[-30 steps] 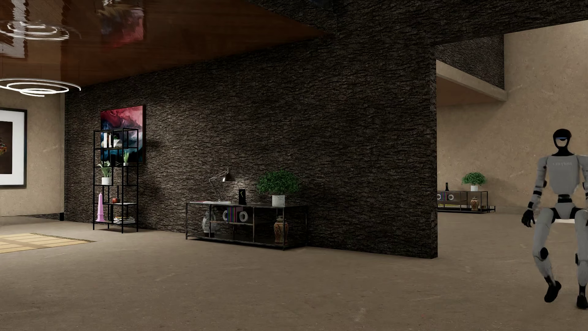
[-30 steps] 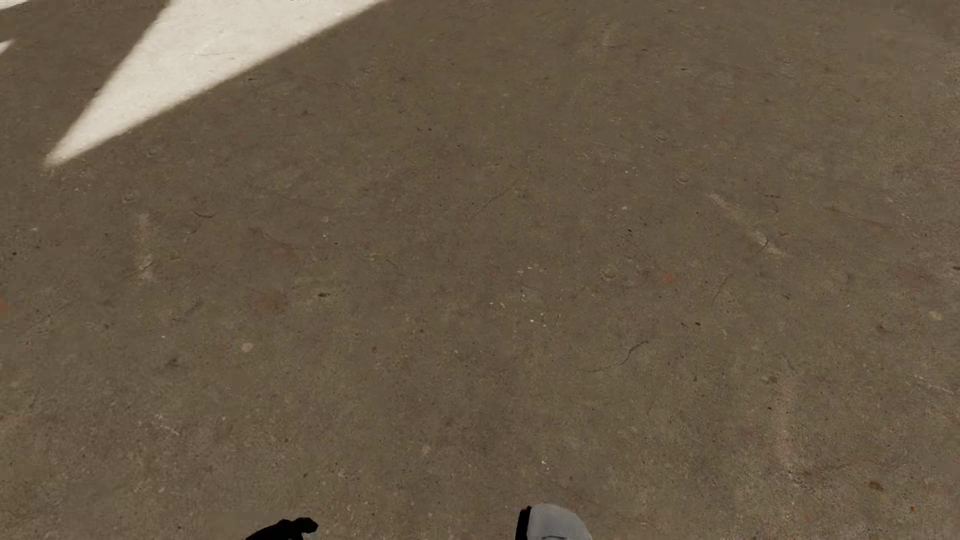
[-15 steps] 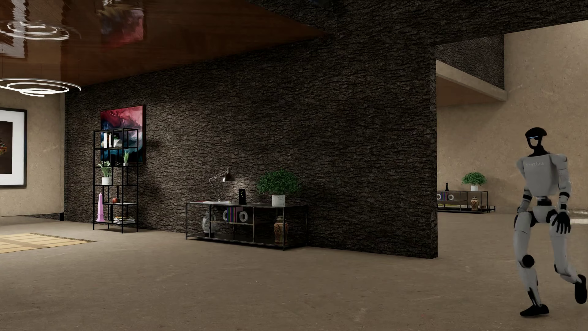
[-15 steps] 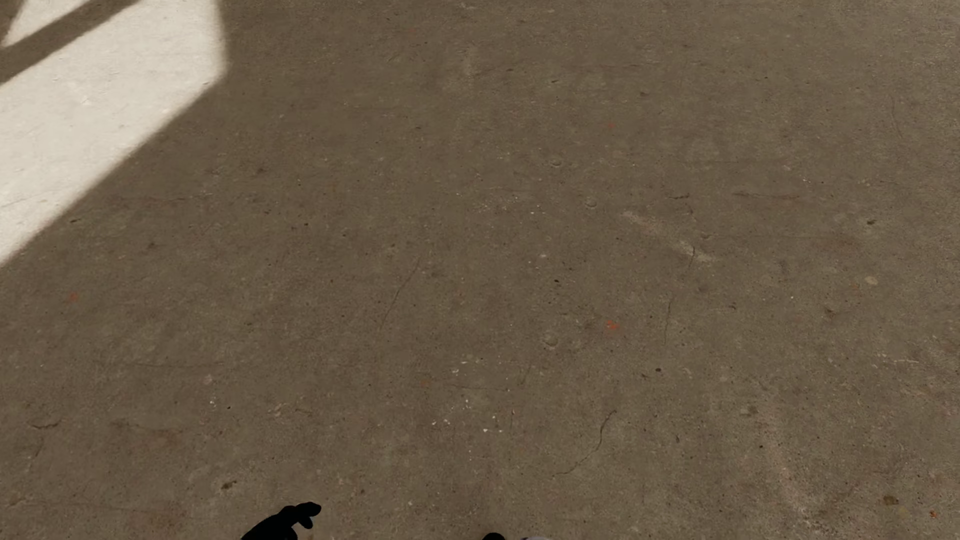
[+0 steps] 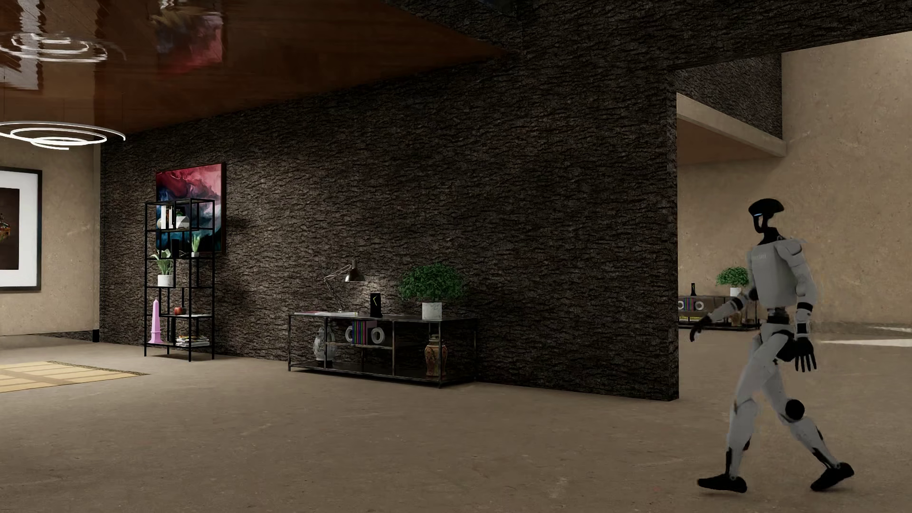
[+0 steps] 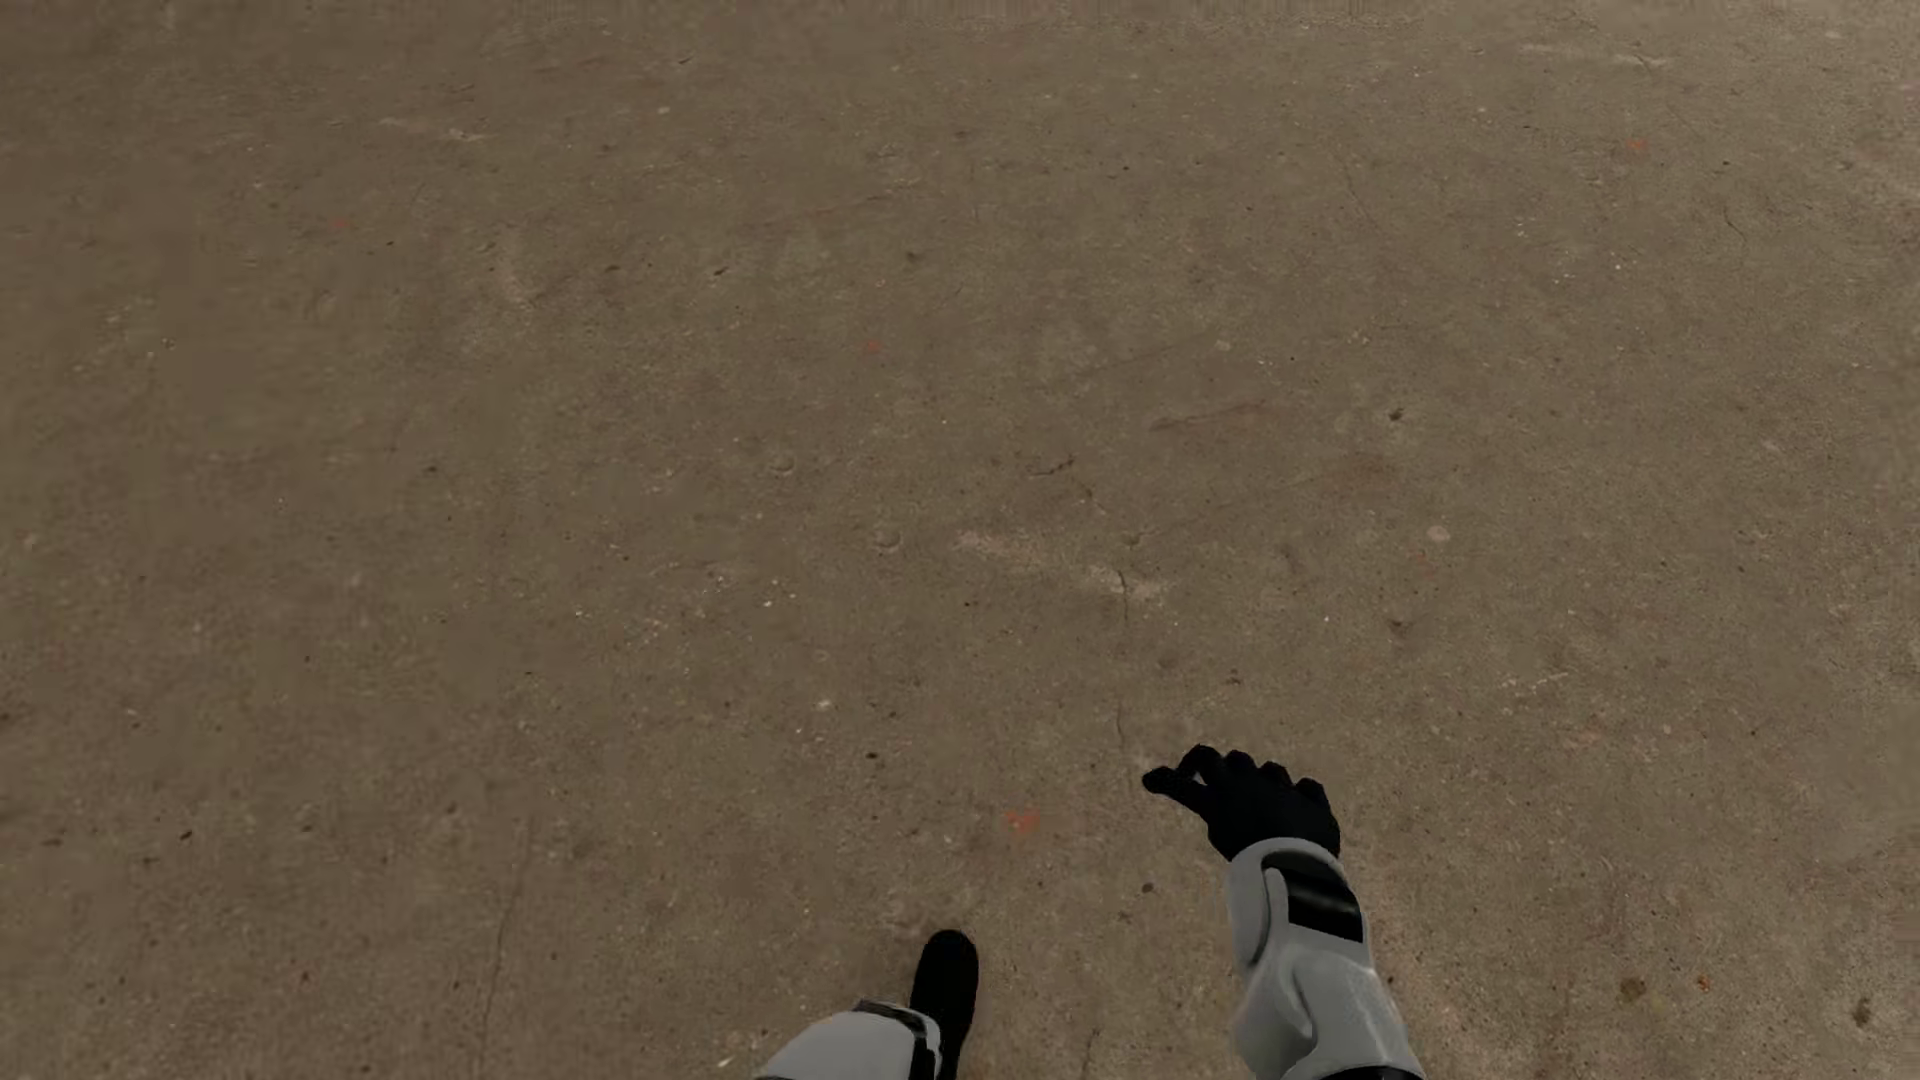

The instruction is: Move towards the dark shelves

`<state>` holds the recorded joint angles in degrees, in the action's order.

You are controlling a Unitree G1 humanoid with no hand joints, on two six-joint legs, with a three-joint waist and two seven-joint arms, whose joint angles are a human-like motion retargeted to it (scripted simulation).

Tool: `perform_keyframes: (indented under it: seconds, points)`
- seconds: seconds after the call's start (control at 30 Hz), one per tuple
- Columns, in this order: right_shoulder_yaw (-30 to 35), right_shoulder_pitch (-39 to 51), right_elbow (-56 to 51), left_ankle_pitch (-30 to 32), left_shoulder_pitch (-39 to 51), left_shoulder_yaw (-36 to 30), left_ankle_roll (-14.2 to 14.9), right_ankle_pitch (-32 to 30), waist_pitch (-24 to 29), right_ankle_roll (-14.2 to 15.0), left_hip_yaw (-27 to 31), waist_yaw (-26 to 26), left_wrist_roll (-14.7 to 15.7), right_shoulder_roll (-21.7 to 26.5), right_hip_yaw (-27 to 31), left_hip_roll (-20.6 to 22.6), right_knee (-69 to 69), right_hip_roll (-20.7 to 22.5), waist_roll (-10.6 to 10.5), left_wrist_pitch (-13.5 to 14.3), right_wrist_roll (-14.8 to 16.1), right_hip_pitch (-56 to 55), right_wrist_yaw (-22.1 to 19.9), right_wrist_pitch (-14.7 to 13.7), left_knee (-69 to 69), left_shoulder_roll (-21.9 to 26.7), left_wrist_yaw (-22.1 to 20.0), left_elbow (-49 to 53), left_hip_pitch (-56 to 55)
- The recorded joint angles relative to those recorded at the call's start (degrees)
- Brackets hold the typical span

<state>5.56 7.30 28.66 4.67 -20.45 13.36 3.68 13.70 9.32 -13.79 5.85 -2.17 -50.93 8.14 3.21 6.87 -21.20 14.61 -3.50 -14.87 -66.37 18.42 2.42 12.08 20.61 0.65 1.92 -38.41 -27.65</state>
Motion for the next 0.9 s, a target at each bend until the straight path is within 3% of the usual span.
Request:
perform_keyframes:
  seconds: [0.03,0.07,0.1,0.13,0.17,0.2,0.23,0.33,0.43,0.47,0.5,0.53,0.6,0.67,0.7,0.77,0.8,0.83,0.87,0.9]
  points:
    - [1.03,0.23,5.48,1.16,-0.66,2.24,-3.34,-3.77,-0.1,0.21,-2.52,-0.58,1.83,-0.28,0.44,-1.43,-3.74,-0.56,0.66,-0.05,-0.81,0.62,1.85,2.31,5.09,-0.85,-1.96,1.07,0.03]
    - [2.27,0.23,11.54,-2.82,-1.2,4.32,-5.05,-8.98,-0.11,2.03,-5.11,-1.1,3.8,-0.85,0.73,-3.13,-9.97,-1.17,1.54,-0.19,-2.89,-0.42,3.45,5.15,10.59,-1.54,-3.59,1.57,-0.22]
    - [3.81,-0.14,17.11,-7.16,-1.02,5.94,-5.78,-13.68,-0.03,8.95,-7.65,-1.64,5.68,-1.2,0.34,-4.79,-19.65,-2.27,2.4,-0.76,-5.84,-3.8,5.15,7.79,14.87,-2.25,-4.67,1.11,-0.04]
    - [5.41,-1.21,21.49,-10.7,-0.14,6.16,-6.1,-17.97,-0.01,19.63,-10.07,-2.09,6.25,-1.3,-1.09,-6.43,-30.57,-4.07,3.23,-1.71,-8.62,-8.66,7.8,9.03,17.03,-2.28,-4.35,-0.38,1.2]
    - [6.34,-3.02,23.44,-13.41,1.39,5.26,-6.03,-22.85,0.01,22.08,-12.47,-2.27,5.43,-1.17,-3.62,-7.92,-40.27,-7.61,4.05,-2.92,-10.89,-14.33,9.0,9.07,17.57,-1.66,-3.38,-2.37,3.27]
    - [6.15,-5.59,23.25,-15.53,3.45,3.62,-5.86,-21.13,0.03,19.56,-14.65,-1.95,3.92,-1.05,-6.02,-9.11,-47.57,-12.04,4.92,-4.04,-12.01,-20.32,8.62,8.76,17.3,-0.68,-2.08,-4.41,5.72]
    - [4.13,-8.83,21.32,-17.18,5.63,1.11,-5.55,-17.49,0.02,17.25,-16.5,-1.13,1.75,-1.27,-7.92,-9.81,-52.39,-15.83,5.72,-3.67,-11.07,-26.07,6.47,8.67,16.26,0.62,-0.68,-6.18,8.51]
    - [-4.77,-20.23,13.19,-20.69,12.39,-6.05,-4.84,-14.43,0.03,14.39,-20.57,2.6,-4.27,-1.43,-11.79,-9.53,-51.86,-23.15,7.37,-0.77,-1.42,-40.66,1.17,8.28,10.87,4.67,0.61,-8.75,17.48]
    - [-9.06,-25.9,11.07,-24.54,20.37,-8.5,-3.87,-13.24,-0.07,11.01,-24.21,5.47,-2.92,-2.06,-16.86,-8.78,-29.97,-24.9,7.92,1.88,6.01,-49.47,0.59,9.96,6.6,7.77,-1.4,-6.94,24.89]
    - [-9.26,-26.42,12.43,-25.38,22.98,-8.92,-3.44,-14.99,-0.09,12.48,-25.26,5.98,-2.17,-2.27,-20.09,-8.51,-16.9,-24.28,7.99,2.54,6.31,-49.58,1.25,10.92,4.62,9.16,-2.35,-5.87,27.22]
    - [-9.03,-26.84,13.83,-26.22,25.63,-9.18,-2.92,-17.02,-0.12,13.14,-26.17,6.35,-1.36,-2.48,-21.37,-7.96,-1.85,-21.96,7.97,2.32,5.44,-48.6,1.97,11.79,2.59,10.07,-3.31,-5.01,29.61]
    - [-8.26,-27.38,15.2,-26.72,28.13,-9.38,-2.38,-16.05,-0.06,14.12,-26.73,6.75,-0.33,-2.48,-18.59,-7.24,9.12,-19.17,7.76,1.96,3.43,-49.01,3.97,12.17,0.21,10.46,-3.8,-4.33,32.37]
    - [-4.98,-27.76,17.51,-28.08,31.08,-9.23,-1.03,-13.57,0.04,15.73,-28.59,7.08,2.05,-1.35,-13.5,-6.03,13.35,-15.55,7.22,2.08,-3.49,-50.4,8.7,9.48,-3.03,10.85,-5.19,-2.95,38.5]
    - [-4.79,-26.68,18.04,-27.62,30.63,-9.7,0.61,-17.53,0.29,10.21,-30.03,7.56,3.93,-1.65,-13.89,-6.69,3.68,-14.2,6.3,2.91,-8.56,-51.01,12.14,6.74,-1.43,10.94,-5.81,-0.51,43.55]
    - [-6.82,-26.73,16.87,-24.76,30.04,-11.12,0.62,-20.79,0.38,7.15,-29.43,7.95,3.91,-2.97,-14.93,-7.8,0.24,-14.26,5.46,3.59,-9.25,-49.9,11.36,6.61,0.77,10.73,-6.5,0.15,45.34]
    - [-11.69,-25.72,15.44,-13.58,27.59,-13.65,-1.76,-18.33,0.82,4.54,-28.34,8.11,2.04,-7.23,-17.12,-13.02,-6.44,-13.29,3.21,2.85,-7.4,-47.59,7.31,8.03,15.06,10.26,-5.99,1.0,43.53]
    - [-12.67,-24.15,16.0,-7.98,25.79,-14.29,-3.54,-15.3,1.12,4.64,-26.64,7.6,0.96,-8.75,-17.44,-16.39,-8.19,-12.05,1.9,2.08,-6.91,-45.74,6.41,8.78,26.39,9.67,-5.35,1.59,39.63]
    - [-12.06,-21.94,17.1,-1.73,23.98,-14.16,-3.15,-12.77,1.4,4.78,-23.37,6.75,0.81,-9.43,-17.21,-19.03,-8.6,-10.57,0.68,1.11,-7.55,-43.03,6.15,8.77,37.67,8.66,-4.47,2.01,34.43]
    - [-9.86,-19.1,18.65,-2.34,21.91,-13.66,-5.43,-10.9,1.59,5.15,-18.75,5.78,1.18,-9.42,-16.73,-19.1,-7.64,-8.95,-0.31,0.15,-9.49,-39.52,6.78,8.09,46.78,7.69,-3.54,2.34,28.26]
    - [-6.28,-15.72,20.08,-5.94,19.65,-12.87,-5.44,-9.51,1.63,5.51,-14.56,4.93,2.1,-8.68,-15.97,-17.95,-5.83,-7.88,-0.91,-0.22,-12.69,-35.73,7.74,6.64,53.48,6.64,-2.88,2.67,22.15]
